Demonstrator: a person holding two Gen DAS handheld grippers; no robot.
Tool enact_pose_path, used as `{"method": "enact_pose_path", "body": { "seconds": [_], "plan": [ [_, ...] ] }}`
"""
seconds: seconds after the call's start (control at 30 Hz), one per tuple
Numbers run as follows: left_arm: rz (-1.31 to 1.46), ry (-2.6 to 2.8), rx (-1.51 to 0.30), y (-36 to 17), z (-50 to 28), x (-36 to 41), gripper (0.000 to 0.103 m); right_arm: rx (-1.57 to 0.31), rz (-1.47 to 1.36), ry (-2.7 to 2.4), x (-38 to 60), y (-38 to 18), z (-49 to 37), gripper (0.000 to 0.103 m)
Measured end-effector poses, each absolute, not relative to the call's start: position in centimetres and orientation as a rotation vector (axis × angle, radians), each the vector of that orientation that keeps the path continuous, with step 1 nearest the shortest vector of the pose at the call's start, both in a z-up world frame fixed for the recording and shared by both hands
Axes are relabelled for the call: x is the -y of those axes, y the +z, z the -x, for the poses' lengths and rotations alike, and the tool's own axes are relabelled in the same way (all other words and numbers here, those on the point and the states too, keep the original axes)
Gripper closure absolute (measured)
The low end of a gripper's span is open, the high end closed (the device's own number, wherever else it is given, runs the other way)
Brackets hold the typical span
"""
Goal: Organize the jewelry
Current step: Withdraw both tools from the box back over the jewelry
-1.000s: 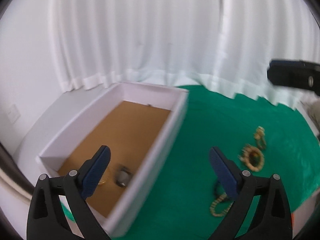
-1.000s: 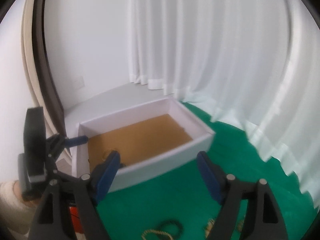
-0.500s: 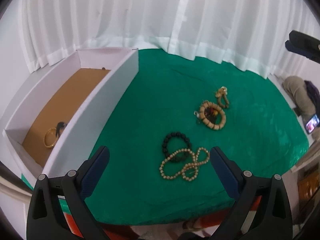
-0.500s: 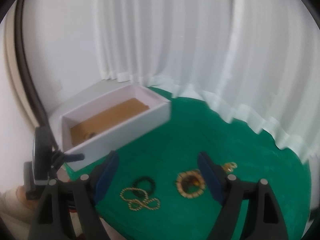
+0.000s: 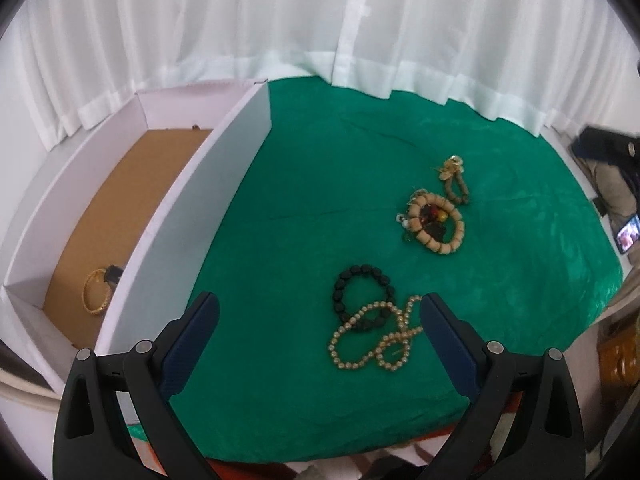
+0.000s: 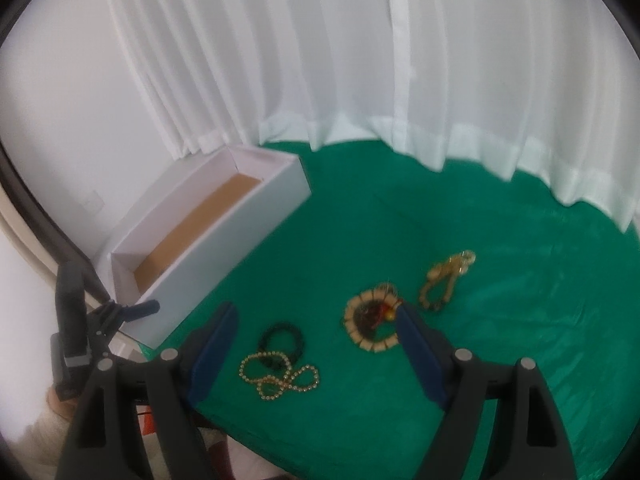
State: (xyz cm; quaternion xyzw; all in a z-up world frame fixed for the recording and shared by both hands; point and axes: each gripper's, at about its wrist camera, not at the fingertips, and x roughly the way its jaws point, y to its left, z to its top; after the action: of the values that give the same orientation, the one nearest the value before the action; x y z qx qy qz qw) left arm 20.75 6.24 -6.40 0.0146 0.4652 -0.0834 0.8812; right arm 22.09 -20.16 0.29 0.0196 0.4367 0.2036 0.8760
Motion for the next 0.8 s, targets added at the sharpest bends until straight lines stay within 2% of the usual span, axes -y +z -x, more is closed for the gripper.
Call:
{"method": "enact_pose_path", "body": {
  "seconds": [0.3,0.8],
  "plan": [
    [-0.068,-0.142,-1.073,-9.8,-24.6,-5.7,0.003,-0.984,-0.079,0.371,21.7,-2.1,-24.0,0.021],
    [-0.129,-0.268,-1.079,-11.1,-20.3,-1.2,0.003,-1.066,-0.072,0.377,21.6,-5.1,-23.9,0.021]
  ]
}}
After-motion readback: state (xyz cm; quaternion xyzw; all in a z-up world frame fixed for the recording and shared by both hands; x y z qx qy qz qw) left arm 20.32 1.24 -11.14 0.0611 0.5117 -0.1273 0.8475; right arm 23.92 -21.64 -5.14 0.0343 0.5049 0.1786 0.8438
